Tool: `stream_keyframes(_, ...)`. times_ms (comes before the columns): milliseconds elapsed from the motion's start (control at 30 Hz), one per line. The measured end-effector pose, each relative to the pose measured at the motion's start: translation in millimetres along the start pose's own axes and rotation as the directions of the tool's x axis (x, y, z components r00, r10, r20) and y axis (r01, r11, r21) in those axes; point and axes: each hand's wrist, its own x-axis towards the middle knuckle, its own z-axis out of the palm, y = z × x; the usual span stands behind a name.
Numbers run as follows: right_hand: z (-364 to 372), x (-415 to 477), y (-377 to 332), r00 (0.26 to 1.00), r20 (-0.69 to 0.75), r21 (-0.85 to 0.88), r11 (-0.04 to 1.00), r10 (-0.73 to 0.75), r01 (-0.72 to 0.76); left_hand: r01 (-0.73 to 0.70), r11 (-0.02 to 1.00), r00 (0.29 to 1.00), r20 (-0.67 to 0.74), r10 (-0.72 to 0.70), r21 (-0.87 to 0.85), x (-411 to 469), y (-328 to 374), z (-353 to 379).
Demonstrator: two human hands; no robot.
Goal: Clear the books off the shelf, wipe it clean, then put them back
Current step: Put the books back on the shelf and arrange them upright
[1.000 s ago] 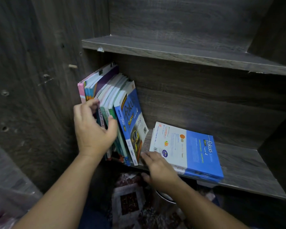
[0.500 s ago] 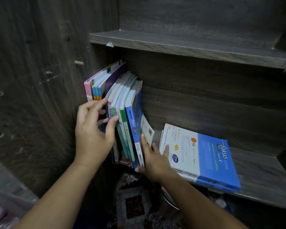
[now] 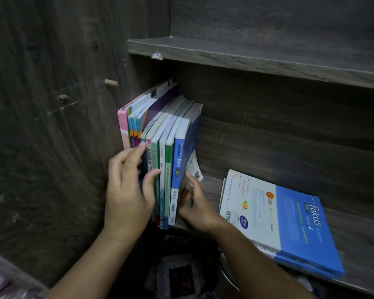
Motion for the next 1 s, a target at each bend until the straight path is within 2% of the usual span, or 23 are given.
stream_keyframes(67, -6, 11, -10, 0.988, -0.154, 0.281, 0.96, 0.026, 0.019, -0.018, 1.0, 1.0, 0.001, 0.018, 0.019, 0, -1, 2)
stream_keyframes(133, -14, 20, -17, 0.964, -0.247, 0.367, 0.93, 0.097, 0.001, -0.075, 0.992, 0.997, -0.004, 0.076, 0.104, 2, 0, 5)
stream_keyframes(233, -18, 30, -13, 0.967, -0.178, 0.368, 0.923, 0.184, -0.108, -0.202, 0.958, 0.979, 0.029, 0.2, 0.201, 5, -2, 7)
stream_keyframes(300, -11, 39, 0, 0.97, -0.099, 0.363, 0.916, 0.221, -0.171, -0.219, 0.951, 0.976, 0.063, 0.21, 0.219, 4, -4, 7)
stream_keyframes(367, -7, 41, 5, 0.982, -0.055, 0.348, 0.925, 0.179, -0.149, -0.211, 0.95, 0.977, 0.079, 0.197, 0.229, 2, -6, 9)
stream_keyframes(500, -13, 39, -7, 0.985, -0.073, 0.384, 0.916, 0.154, -0.115, -0.201, 0.951, 0.979, 0.086, 0.186, 0.236, 0, -8, 10)
stream_keyframes(600, -16, 41, -11, 0.985, -0.057, 0.324, 0.936, 0.16, -0.134, -0.203, 0.947, 0.979, 0.077, 0.19, 0.25, -1, -10, 11)
stream_keyframes(767, -17, 33, -25, 0.982, -0.143, 0.192, 0.977, 0.123, -0.094, -0.197, 0.944, 0.98, 0.067, 0.185, 0.265, 0, -9, 12)
stream_keyframes(867, -21, 22, -40, 0.962, -0.265, 0.037, 0.998, 0.063, -0.055, -0.187, 0.945, 0.982, 0.061, 0.177, 0.267, 0, -7, 11)
stream_keyframes(1000, -35, -7, -61, 0.976, -0.218, -0.225, 0.972, 0.016, -0.066, -0.179, 0.962, 0.983, 0.066, 0.168, 0.206, 3, 1, 5)
